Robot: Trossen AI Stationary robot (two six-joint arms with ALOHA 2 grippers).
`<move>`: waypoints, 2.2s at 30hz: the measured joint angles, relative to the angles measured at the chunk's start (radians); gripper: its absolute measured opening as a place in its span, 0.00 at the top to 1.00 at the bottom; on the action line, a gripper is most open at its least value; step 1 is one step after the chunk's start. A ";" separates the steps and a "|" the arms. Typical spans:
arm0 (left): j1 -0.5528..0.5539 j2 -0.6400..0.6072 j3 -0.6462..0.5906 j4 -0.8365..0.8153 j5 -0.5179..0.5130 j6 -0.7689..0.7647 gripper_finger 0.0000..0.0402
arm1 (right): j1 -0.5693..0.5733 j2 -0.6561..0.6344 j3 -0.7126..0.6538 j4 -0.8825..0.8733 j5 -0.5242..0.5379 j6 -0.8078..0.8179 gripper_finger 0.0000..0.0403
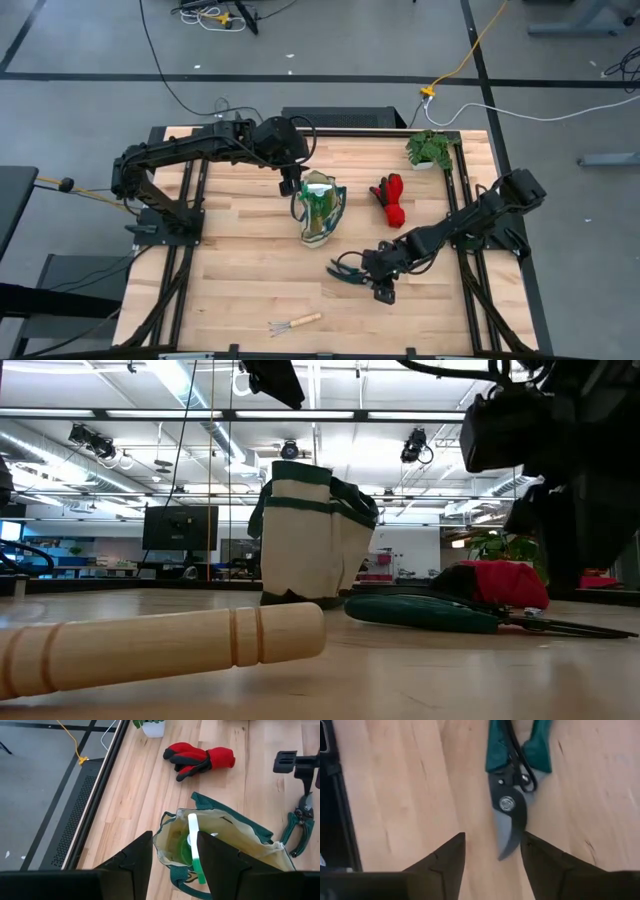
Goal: Pick & Place Garden tools in Gardening bag
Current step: Put the green shear scissors into the brown gardening bag
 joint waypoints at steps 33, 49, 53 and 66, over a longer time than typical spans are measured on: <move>0.000 0.000 0.000 0.001 0.000 0.000 0.59 | -0.153 0.119 0.098 0.090 0.135 -0.179 0.48; 0.000 0.000 0.000 -0.002 0.000 -0.008 0.60 | -0.153 0.255 0.282 -0.111 0.193 -0.206 0.48; 0.000 0.000 0.000 -0.002 0.000 -0.008 0.59 | -0.150 0.255 0.282 -0.106 0.186 -0.208 0.48; 0.000 0.000 0.000 -0.002 0.000 -0.008 0.59 | -0.131 0.288 0.282 -0.083 0.182 -0.183 0.48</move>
